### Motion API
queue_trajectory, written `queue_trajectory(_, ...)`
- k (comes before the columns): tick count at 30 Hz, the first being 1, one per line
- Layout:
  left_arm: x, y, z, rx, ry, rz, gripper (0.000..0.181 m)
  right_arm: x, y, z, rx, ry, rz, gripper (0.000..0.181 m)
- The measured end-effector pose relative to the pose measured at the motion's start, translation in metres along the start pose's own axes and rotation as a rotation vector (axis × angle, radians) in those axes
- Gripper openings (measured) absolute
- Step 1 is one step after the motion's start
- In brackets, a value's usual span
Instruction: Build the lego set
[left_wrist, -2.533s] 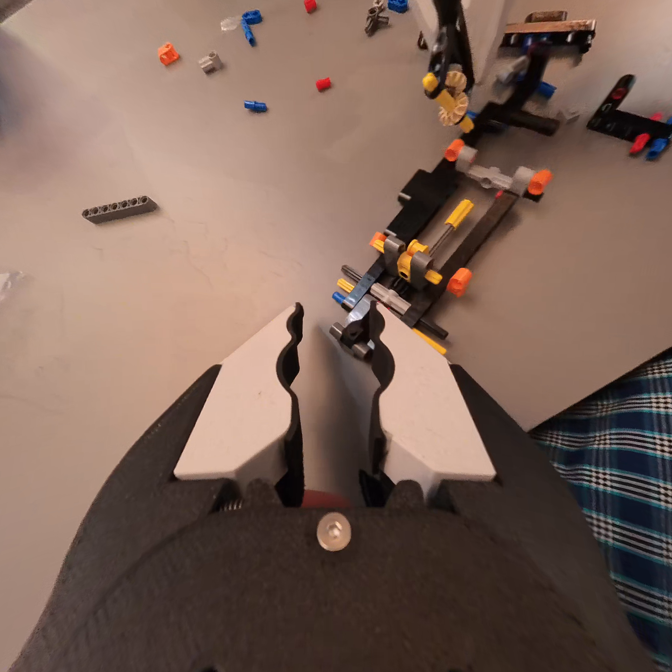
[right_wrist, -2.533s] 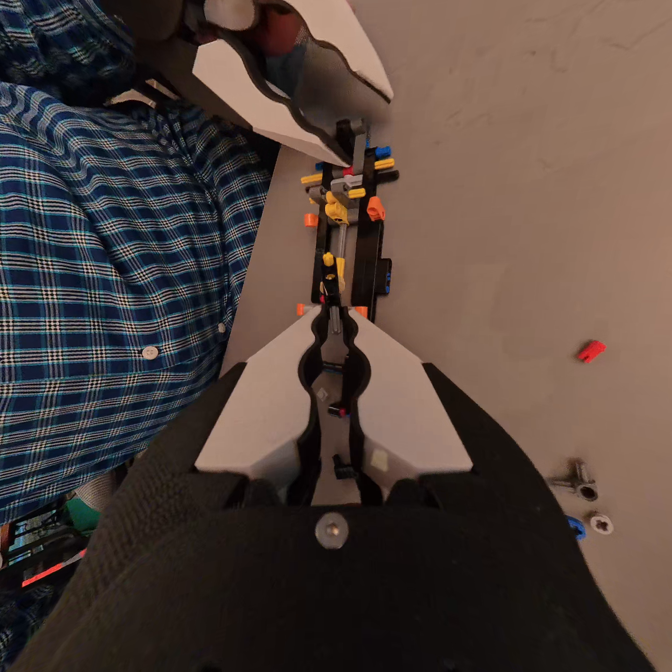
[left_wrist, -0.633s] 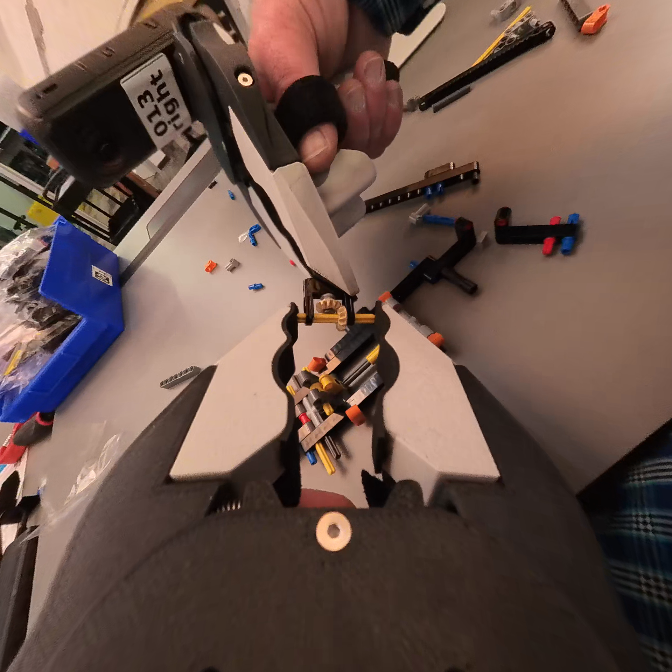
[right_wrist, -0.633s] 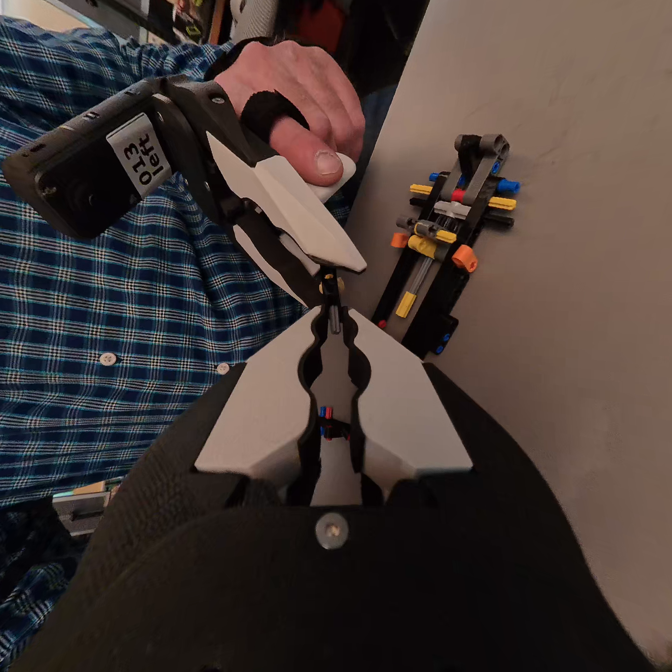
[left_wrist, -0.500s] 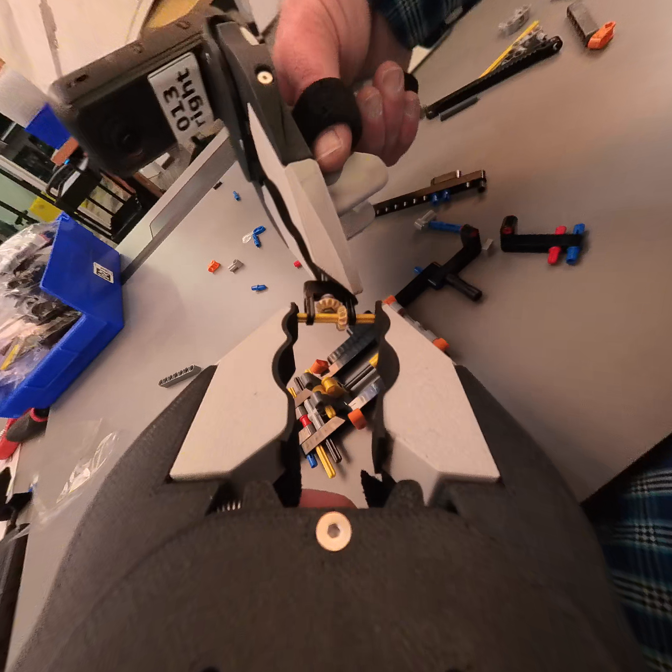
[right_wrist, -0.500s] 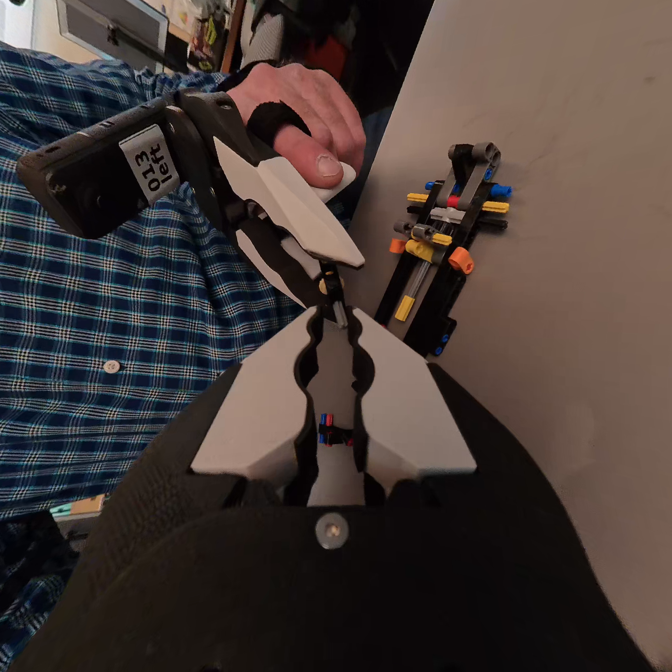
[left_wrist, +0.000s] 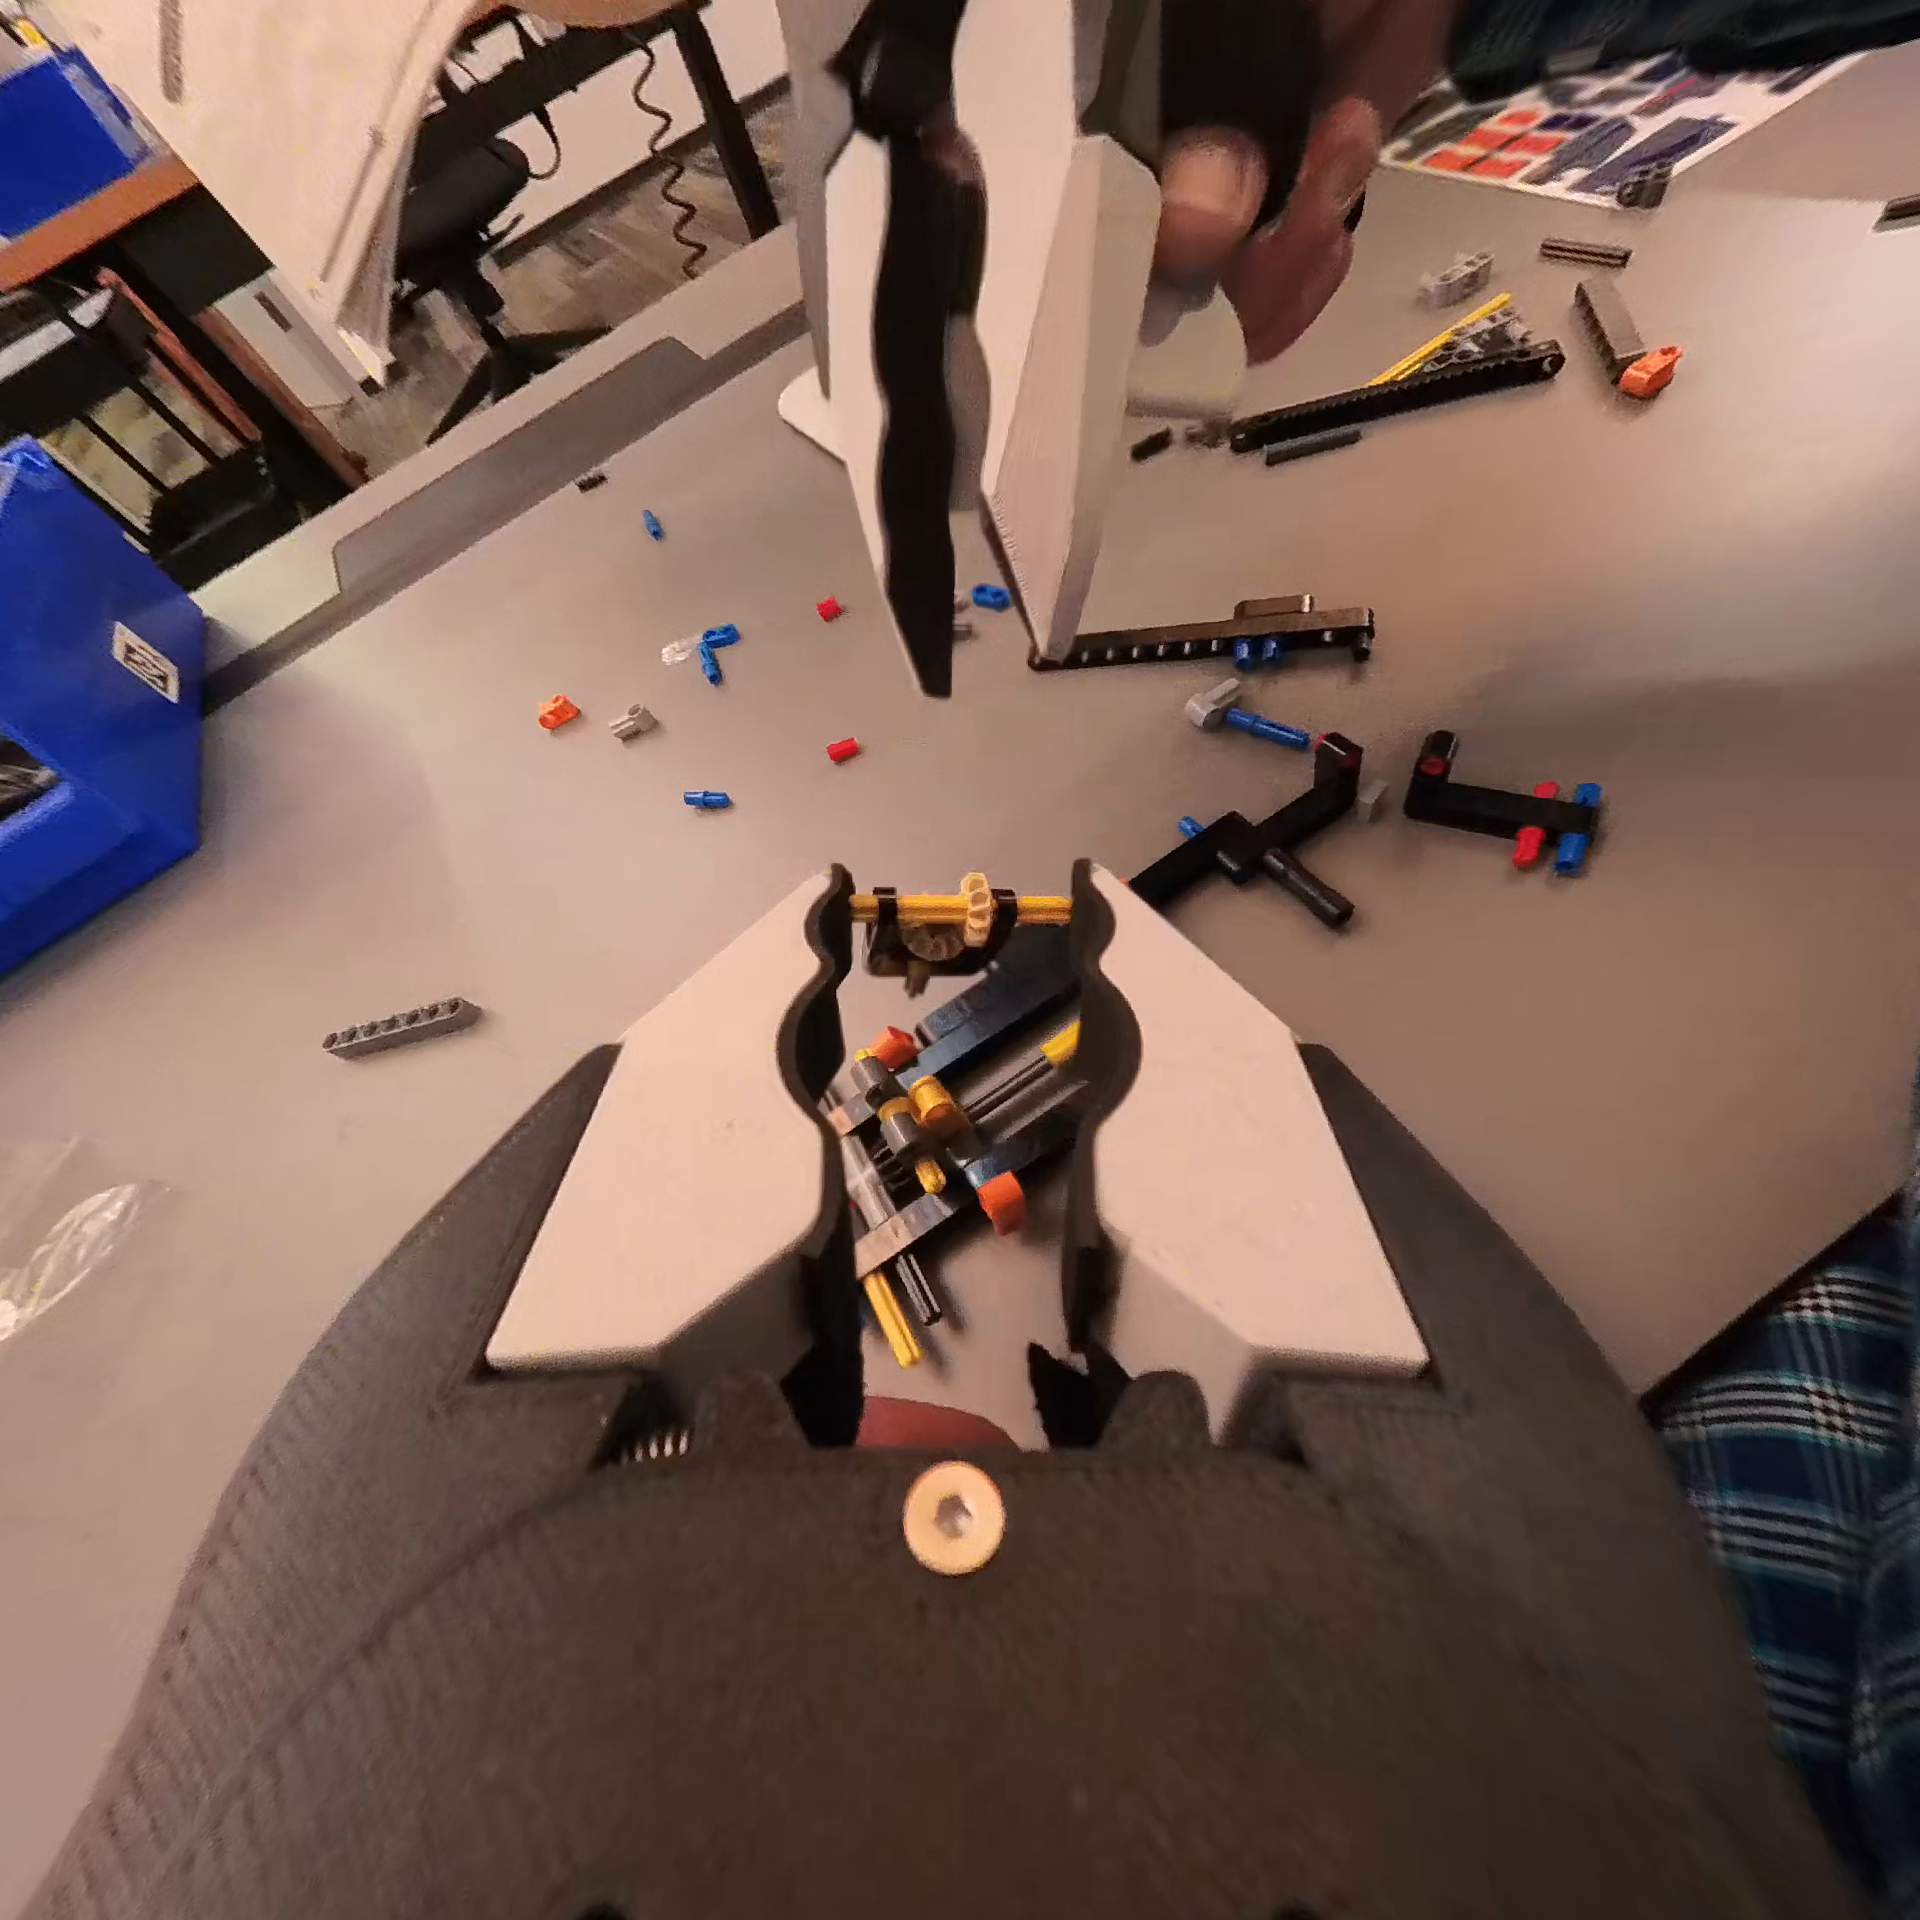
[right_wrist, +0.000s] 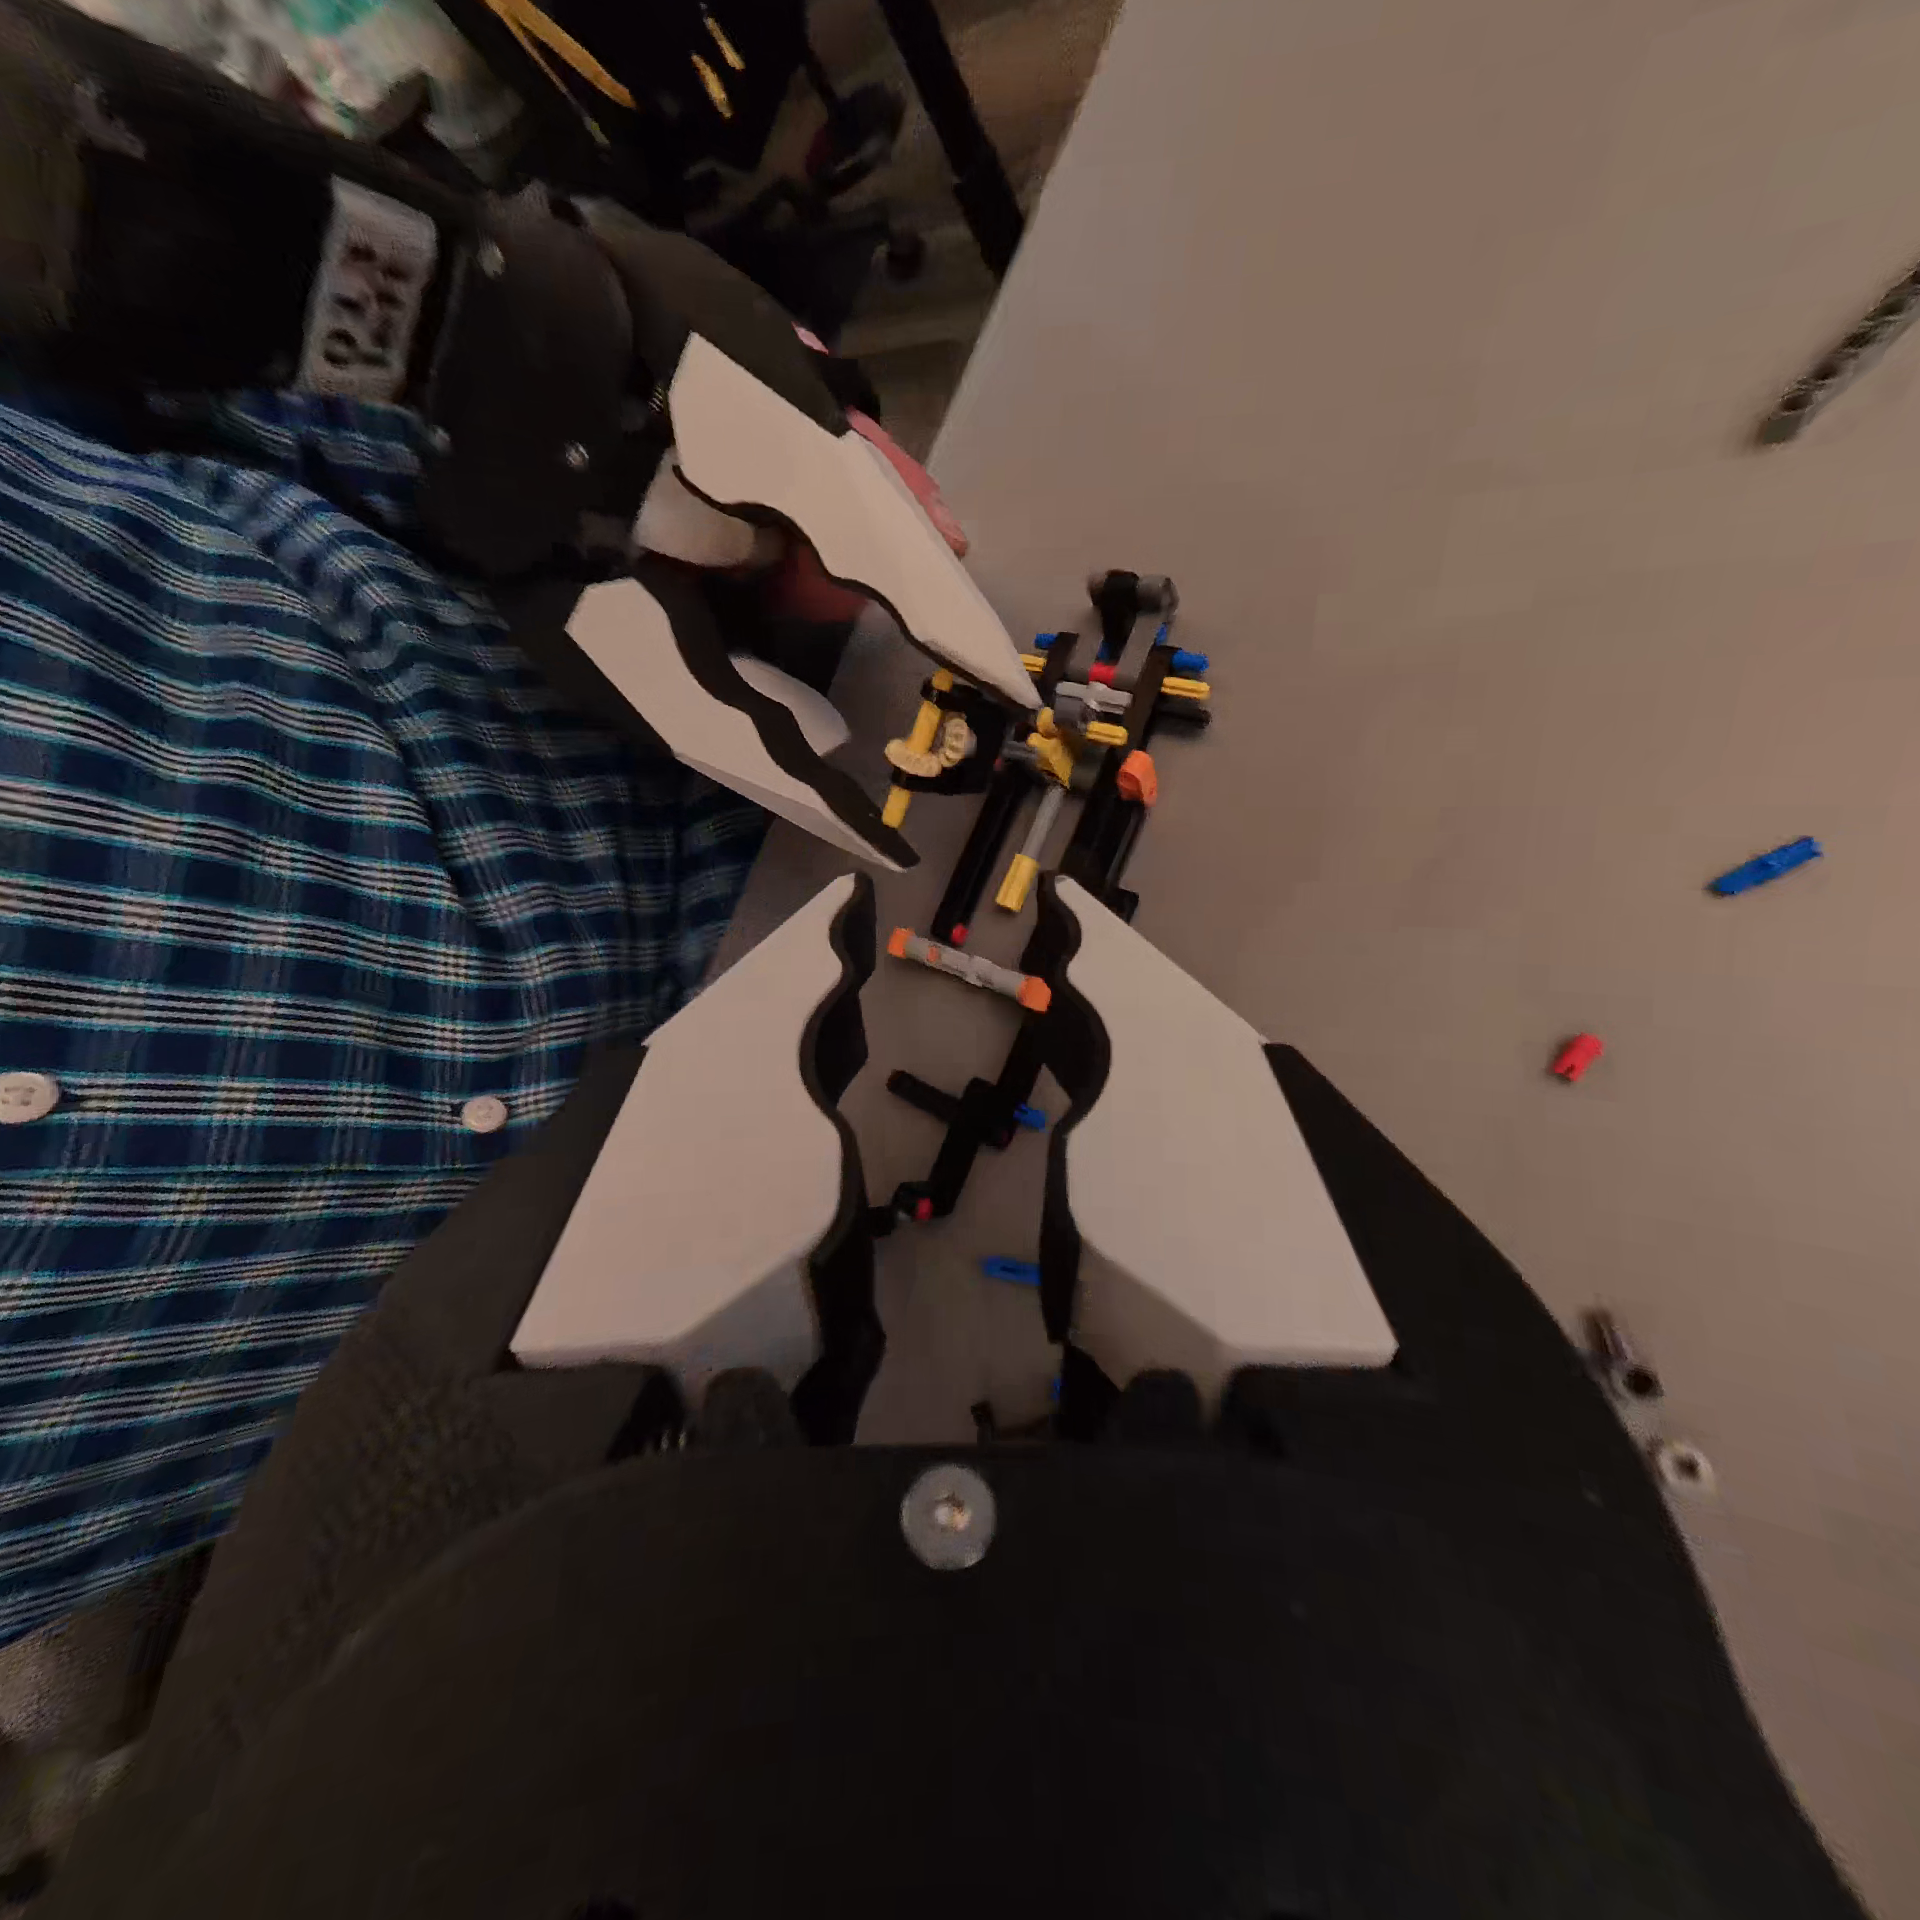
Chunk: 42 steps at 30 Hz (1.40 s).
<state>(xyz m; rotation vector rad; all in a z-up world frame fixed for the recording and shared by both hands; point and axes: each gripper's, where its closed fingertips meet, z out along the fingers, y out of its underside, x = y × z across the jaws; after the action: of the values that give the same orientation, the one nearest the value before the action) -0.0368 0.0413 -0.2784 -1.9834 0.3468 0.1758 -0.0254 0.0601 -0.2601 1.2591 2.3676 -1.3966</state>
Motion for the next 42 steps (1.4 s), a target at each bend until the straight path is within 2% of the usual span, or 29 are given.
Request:
queue_trajectory(4, 0.012, 0.002, 0.000, -0.041, 0.056, 0.014, 0.040, -0.009, 0.006, -0.003, 0.026, 0.067, -0.004, 0.027)
queue_trajectory(12, 0.039, 0.007, 0.016, -0.187, 0.110, 0.216, 0.041, -0.024, 0.020, 0.016, 0.079, 0.125, 0.117, 0.029)
queue_trajectory(19, 0.049, 0.005, 0.024, -0.237, 0.120, 0.305, 0.041, -0.017, 0.037, 0.026, 0.034, 0.189, 0.194, 0.026)
queue_trajectory(25, 0.052, 0.003, 0.027, -0.268, 0.118, 0.381, 0.041, -0.015, 0.042, 0.032, 0.008, 0.226, 0.185, 0.014)
queue_trajectory(30, 0.052, -0.001, 0.027, -0.247, 0.118, 0.353, 0.042, -0.014, 0.039, 0.027, 0.083, 0.190, 0.232, 0.009)
queue_trajectory(36, 0.045, -0.002, 0.023, -0.221, 0.122, 0.284, 0.056, -0.017, 0.039, 0.019, 0.158, 0.126, 0.288, 0.008)
queue_trajectory(42, 0.044, 0.005, 0.017, -0.233, 0.139, 0.208, 0.056, -0.019, 0.038, 0.014, 0.238, 0.067, 0.358, 0.009)
